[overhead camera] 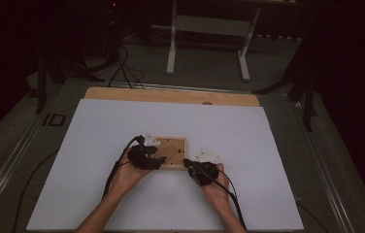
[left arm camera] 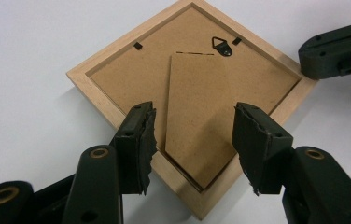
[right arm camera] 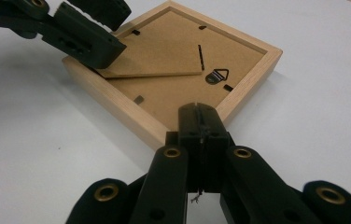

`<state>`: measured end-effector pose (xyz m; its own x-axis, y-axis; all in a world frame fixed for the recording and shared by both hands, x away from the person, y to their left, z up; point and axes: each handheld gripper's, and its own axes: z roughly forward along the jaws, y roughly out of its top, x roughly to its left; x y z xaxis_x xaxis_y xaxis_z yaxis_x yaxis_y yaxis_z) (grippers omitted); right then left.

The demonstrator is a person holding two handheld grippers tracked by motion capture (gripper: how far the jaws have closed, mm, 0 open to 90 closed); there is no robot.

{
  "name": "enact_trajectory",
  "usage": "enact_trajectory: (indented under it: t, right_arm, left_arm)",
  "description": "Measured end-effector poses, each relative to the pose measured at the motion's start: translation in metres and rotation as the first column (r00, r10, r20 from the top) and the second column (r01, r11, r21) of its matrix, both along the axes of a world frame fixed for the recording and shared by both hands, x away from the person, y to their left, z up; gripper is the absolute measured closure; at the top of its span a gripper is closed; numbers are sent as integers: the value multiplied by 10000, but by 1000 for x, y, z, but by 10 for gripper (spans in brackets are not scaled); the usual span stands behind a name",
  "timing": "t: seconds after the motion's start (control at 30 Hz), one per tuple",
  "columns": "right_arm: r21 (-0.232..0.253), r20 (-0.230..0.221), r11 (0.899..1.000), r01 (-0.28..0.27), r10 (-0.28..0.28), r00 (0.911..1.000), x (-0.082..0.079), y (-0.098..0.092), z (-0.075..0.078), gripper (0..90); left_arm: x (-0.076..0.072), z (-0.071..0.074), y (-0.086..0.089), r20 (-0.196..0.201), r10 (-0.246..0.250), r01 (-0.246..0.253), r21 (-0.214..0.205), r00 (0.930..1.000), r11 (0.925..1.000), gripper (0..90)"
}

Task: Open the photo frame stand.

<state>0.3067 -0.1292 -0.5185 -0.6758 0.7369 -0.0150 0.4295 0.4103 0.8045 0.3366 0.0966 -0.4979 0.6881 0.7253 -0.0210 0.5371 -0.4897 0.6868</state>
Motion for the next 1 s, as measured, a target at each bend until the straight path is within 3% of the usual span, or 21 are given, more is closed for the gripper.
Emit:
enact_trajectory:
  t: [0.53, 1.0]
  right_arm:
    - [50, -29, 10000, -1, 1, 10000, 0, -1, 0, 895]
    - [72, -9, 10000, 5, -5, 10000, 0, -1, -1, 895]
  left_arm:
    - [4, -7, -10, -106, -130, 133, 263, 9999, 9996, 459]
    - [2, -6, -9, -220, -72, 76, 213, 9997, 9997, 492]
